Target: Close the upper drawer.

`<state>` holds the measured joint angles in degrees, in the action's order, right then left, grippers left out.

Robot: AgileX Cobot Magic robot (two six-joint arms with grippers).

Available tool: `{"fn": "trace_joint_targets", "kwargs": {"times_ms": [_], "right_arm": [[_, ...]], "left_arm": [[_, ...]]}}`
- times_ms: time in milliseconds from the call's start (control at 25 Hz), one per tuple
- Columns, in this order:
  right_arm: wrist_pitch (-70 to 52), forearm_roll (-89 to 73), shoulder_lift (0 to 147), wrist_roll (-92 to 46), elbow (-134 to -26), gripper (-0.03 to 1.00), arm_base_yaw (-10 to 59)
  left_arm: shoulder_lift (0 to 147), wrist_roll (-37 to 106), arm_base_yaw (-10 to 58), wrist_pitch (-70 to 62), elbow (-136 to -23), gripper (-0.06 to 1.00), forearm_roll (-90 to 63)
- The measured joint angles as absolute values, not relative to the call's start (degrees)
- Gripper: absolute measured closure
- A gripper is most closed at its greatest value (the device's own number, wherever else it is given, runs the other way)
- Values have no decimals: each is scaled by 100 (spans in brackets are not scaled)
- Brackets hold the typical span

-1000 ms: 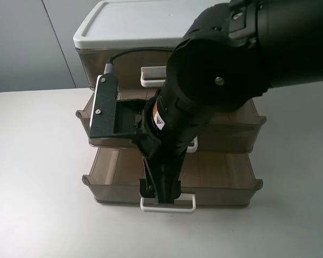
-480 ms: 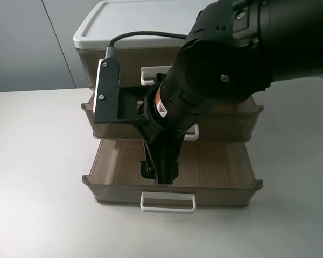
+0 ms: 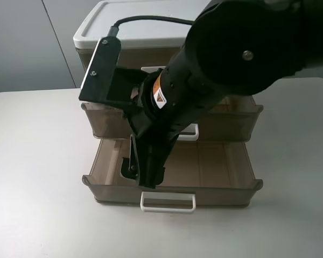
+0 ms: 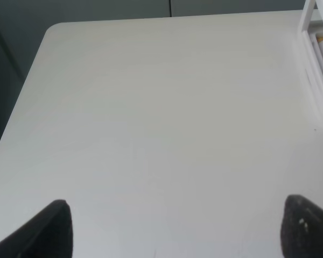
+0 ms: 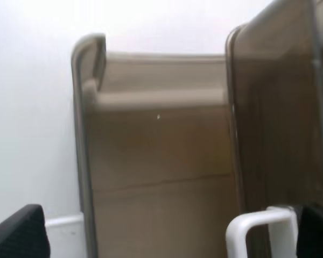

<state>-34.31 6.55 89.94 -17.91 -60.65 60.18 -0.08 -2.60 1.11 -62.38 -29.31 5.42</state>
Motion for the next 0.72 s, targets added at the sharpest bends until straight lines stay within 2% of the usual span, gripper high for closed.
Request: {"fn": "trace_joint_targets", "kwargs": {"times_ms": [360, 720], "right_arm": [[-4350, 504, 8776, -873, -5686, 27, 6045], [-3820, 504, 8763, 594, -5214, 27, 6045]], "left_arm": [[-8, -260, 111, -6238, -2931, 20, 542], [-8, -260, 111, -6238, -2931, 20, 542]]}}
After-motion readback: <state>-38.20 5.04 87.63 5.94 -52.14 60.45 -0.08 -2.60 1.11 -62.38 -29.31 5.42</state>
